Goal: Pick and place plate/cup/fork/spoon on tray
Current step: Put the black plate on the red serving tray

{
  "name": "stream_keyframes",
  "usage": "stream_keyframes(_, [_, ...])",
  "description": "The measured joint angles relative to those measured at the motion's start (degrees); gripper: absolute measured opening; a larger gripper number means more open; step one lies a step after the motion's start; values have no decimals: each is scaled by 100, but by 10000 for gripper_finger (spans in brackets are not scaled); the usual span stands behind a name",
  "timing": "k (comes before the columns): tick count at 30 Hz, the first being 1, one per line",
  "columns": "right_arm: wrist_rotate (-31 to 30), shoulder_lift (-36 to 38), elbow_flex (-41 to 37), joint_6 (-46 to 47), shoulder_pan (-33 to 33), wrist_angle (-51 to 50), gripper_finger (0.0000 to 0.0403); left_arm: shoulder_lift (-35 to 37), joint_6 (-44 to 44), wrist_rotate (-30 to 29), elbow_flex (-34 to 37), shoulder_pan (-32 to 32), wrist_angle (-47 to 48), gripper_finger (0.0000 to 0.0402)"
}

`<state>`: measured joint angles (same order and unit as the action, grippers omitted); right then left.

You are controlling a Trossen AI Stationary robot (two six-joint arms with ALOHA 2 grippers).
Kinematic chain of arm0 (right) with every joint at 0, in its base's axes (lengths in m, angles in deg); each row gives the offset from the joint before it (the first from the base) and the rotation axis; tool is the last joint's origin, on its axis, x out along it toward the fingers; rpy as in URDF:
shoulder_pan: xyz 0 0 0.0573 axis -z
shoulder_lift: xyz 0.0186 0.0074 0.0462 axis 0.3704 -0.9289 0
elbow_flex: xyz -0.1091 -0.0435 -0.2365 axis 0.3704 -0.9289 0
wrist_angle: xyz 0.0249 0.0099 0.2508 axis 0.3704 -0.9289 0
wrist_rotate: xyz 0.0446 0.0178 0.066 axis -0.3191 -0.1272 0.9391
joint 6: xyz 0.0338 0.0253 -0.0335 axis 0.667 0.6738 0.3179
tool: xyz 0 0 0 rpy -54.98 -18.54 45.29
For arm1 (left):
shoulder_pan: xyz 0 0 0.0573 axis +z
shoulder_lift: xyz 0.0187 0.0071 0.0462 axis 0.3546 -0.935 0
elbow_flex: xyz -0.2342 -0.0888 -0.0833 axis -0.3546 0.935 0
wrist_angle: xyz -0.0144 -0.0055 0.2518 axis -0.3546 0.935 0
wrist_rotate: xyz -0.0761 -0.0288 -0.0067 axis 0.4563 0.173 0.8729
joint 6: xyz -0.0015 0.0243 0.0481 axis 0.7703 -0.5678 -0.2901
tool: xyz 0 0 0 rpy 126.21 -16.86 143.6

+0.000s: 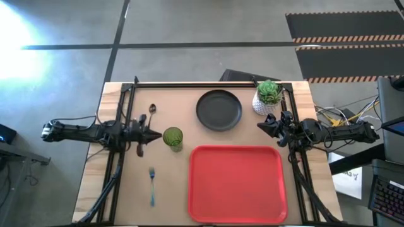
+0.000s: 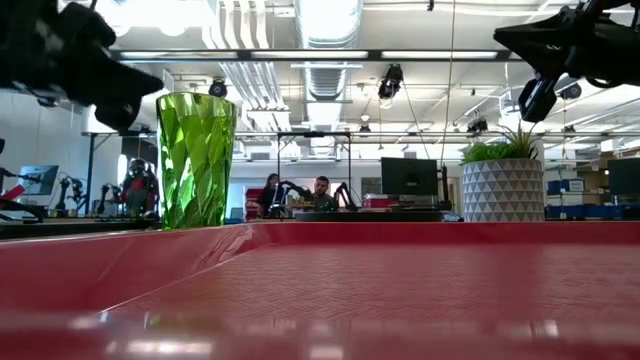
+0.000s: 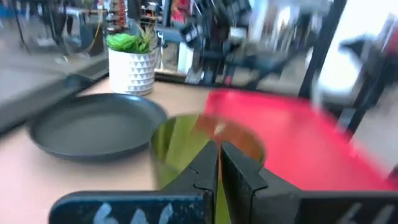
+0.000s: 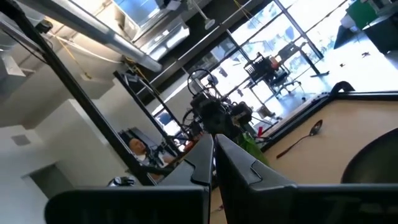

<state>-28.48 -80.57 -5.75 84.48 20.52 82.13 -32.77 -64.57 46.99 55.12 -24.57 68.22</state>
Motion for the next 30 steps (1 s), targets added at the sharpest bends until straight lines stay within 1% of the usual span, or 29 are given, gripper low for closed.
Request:
stream_keyframes(2, [0, 2, -2, -2, 0, 0, 9, -13, 675, 0, -2, 1, -121, 0])
stream_keyframes(6, [0, 0, -1, -51, 0, 0, 9, -78, 1547, -198, -4, 5, -255, 0])
stream_keyframes(8, [-2, -2, 0, -84, 0, -2, 9, -112, 1551, -94, -2, 4, -295, 0])
stream_keyframes(11, [0, -2, 0, -137, 0, -4, 9, -227, 1596, -117, -2, 1, -678, 0])
stream_keyframes(15, [0, -2, -1, -140, 0, -4, 9, -449, 1411, -822, -35, 7, -1717, 0])
stream_keyframes(17, [0, -2, 0, -140, 0, -2, 9, -545, 1229, -889, -126, 8, -2020, 0])
stream_keyframes(19, [2, -2, -1, -140, 0, 25, 9, -637, 1039, -809, -355, 7, -2043, 0])
stream_keyframes(22, [-2, -2, 0, -136, 0, 341, 9, -879, 448, -693, -1031, 3, -1689, 7])
stream_keyframes(24, [-98, 0, -1, -43, 0, 757, 9, -1147, 77, -683, -1787, 3, -969, 25])
stream_keyframes(27, [-132, -9, 35, -208, 0, 1254, 9, -1762, -423, -731, -3088, 3, 293, 68])
stream_keyframes(30, [-133, -105, 492, -723, 0, 921, 20, -2417, -981, -736, -4215, 3, 981, 119])
